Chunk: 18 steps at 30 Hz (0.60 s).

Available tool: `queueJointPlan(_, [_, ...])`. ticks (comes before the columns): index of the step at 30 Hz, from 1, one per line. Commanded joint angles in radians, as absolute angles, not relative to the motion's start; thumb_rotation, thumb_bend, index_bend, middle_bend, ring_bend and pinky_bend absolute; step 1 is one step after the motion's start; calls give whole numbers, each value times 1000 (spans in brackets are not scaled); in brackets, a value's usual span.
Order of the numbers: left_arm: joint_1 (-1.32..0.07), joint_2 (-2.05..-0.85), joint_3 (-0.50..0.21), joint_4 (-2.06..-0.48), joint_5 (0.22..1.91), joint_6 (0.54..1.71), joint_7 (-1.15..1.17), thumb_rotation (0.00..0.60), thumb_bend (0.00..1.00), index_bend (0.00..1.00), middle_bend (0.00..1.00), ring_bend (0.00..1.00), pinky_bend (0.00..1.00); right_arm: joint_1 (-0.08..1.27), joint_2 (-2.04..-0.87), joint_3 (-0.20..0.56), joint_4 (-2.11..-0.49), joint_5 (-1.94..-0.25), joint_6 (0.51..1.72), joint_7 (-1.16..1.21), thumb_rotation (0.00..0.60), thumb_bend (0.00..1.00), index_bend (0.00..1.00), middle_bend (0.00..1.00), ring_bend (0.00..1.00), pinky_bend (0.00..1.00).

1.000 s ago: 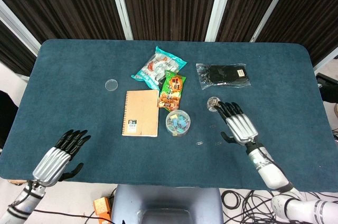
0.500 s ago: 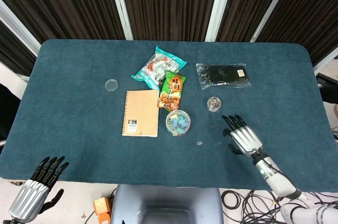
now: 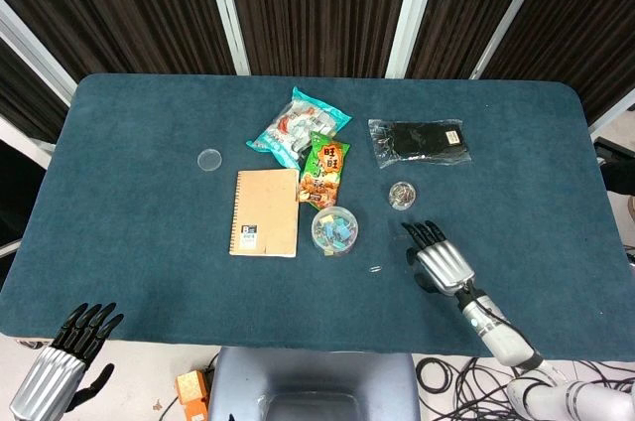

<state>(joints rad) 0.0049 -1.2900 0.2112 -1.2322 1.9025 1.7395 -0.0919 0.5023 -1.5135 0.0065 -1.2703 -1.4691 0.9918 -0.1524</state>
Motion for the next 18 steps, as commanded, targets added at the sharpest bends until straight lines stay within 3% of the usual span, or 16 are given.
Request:
queueJointPlan(1, [5, -1289, 210, -1235, 1902, 1736, -85, 600, 377, 0, 0, 0, 0, 510, -1528, 7, -1254, -1463, 976, -149, 600, 306, 491, 0, 0, 0])
queueJointPlan(18, [9, -1278, 206, -1246, 1898, 1728, -78, 600, 378, 0, 0, 0, 0, 518, -1554, 10, -1225, -1452, 971, -152, 600, 307, 570, 0, 0, 0])
